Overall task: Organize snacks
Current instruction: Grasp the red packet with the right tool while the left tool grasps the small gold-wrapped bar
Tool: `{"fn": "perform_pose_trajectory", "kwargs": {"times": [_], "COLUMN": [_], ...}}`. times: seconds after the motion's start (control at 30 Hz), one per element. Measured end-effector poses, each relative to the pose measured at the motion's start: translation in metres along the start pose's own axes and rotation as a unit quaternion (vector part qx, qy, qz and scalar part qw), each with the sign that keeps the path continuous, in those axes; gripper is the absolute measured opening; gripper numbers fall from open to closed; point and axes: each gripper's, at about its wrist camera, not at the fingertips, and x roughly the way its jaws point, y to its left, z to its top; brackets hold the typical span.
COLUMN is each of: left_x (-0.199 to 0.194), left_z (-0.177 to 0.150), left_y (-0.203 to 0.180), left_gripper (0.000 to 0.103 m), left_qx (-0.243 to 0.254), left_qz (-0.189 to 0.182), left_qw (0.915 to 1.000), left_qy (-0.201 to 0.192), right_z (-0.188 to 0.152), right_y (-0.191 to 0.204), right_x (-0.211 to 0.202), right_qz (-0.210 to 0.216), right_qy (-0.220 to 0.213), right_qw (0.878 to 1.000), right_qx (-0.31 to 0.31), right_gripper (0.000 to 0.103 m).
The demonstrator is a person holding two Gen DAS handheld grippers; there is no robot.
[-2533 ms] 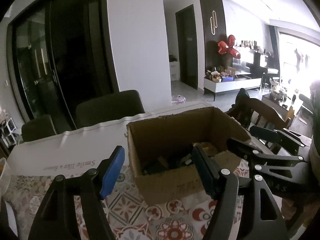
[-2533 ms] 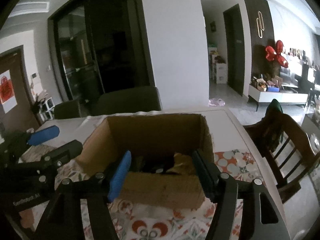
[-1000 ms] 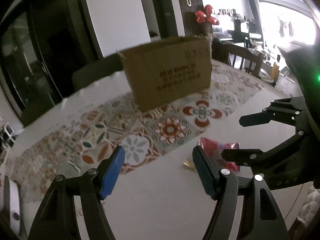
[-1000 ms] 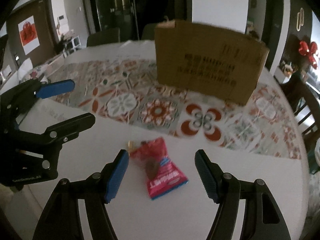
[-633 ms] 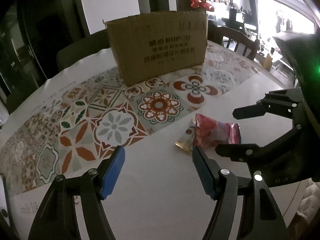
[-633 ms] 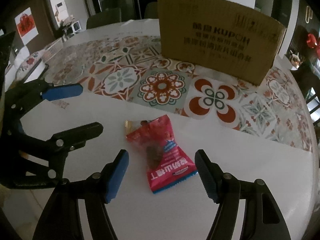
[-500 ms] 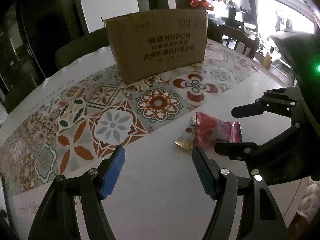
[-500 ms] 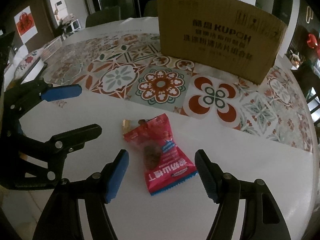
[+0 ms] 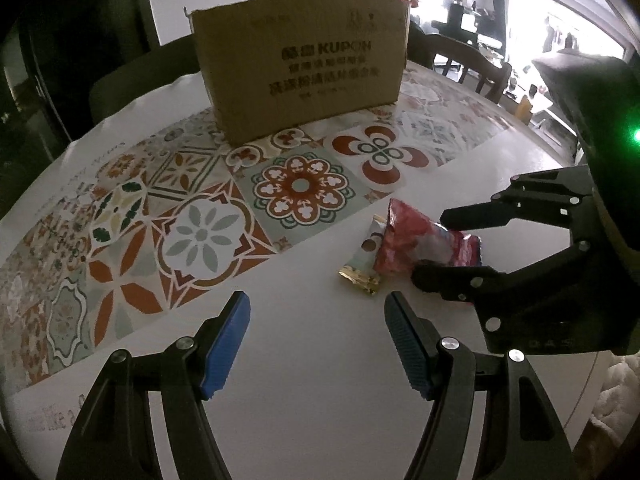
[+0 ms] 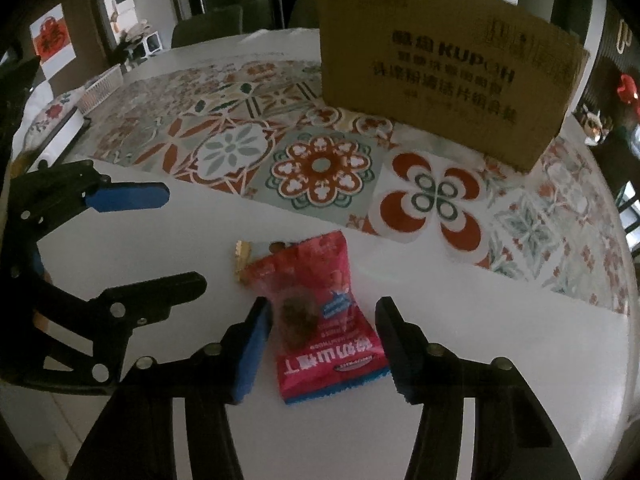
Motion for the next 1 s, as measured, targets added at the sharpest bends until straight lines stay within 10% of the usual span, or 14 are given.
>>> {"fn": "perform_pose_trajectory", "kwargs": {"times": [0.67, 1.0], "left_x": [0.027, 0.044], "left_z": [0.029, 0.035], "left_y": [-0.016, -0.026], "left_gripper": [0.063, 0.037], "left_qx": [0.016, 0.015], "left_qz": [-0.050, -0.047], "left_qw": [0.9985, 0.9985], "left_qy": [0.012, 0.025], "right_z": [-0.006, -0.010], "right_y": [-0.022, -0.037], "right_x": [-0.013, -0.014], "right_qz": [-0.023, -0.027], "right_qy": [-0.019, -0.026], "right_qw": [0.997, 0.994], "right_qx": [0.068, 0.099], "right_gripper": [0.042, 0.042]}}
